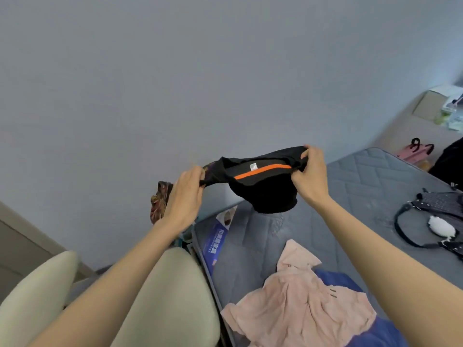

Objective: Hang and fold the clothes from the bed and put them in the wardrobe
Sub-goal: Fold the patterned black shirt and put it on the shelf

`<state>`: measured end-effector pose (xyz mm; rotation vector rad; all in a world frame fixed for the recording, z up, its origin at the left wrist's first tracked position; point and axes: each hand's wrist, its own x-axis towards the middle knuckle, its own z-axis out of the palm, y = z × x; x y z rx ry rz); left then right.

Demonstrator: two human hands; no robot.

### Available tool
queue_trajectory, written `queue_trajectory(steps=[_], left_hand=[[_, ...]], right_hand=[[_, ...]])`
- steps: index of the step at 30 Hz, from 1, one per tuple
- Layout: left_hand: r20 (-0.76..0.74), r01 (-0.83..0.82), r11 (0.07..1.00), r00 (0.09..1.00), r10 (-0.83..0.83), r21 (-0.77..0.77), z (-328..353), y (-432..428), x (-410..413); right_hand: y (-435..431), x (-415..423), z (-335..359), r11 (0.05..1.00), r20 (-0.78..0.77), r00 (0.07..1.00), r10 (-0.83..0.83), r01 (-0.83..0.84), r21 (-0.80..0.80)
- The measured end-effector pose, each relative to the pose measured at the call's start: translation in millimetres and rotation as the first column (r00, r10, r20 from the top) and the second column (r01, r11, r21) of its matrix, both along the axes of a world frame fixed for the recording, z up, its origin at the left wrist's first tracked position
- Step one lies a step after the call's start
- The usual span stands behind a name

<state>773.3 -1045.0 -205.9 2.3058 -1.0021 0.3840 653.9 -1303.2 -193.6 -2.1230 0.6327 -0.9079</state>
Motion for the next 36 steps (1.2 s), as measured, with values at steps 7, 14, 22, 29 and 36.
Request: queue_trajectory(steps=[7,14,22,29,36], left_hand=[[-0.280,0.172,0.913,0.958,-0.068,0.369,-147,-20,-138],[-0.638,0.461,0.730,0.769,-0.045,0.504,-260,-33,-287],[-0.715,0.621,0.597,0.691,-0.111,0.508,-325,-57,-426],[-0.708,0.674,0.423,0.699,-0.101,0.605,-348,-46,-481],[-0.732,0.469,0.722,0.677,0.076,0.509,-338,-6,-426]], right_hand=[[-10,-146,-135,0.992,-0.493,0.870,-0.010,-0.054,-0.116],[-14,-305,-251,0.992,-0.780,0.624,-0.045,-0.063,-0.108],[-15,-432,-310,0.975,-0.937,0.290,-0.196,-0.049,-0.219],[5,-496,-335,0.997,-0.983,0.181,0.039,0.065,0.051],[50,-454,-319,0.987,-0.895,0.430,0.121,0.042,0.154]])
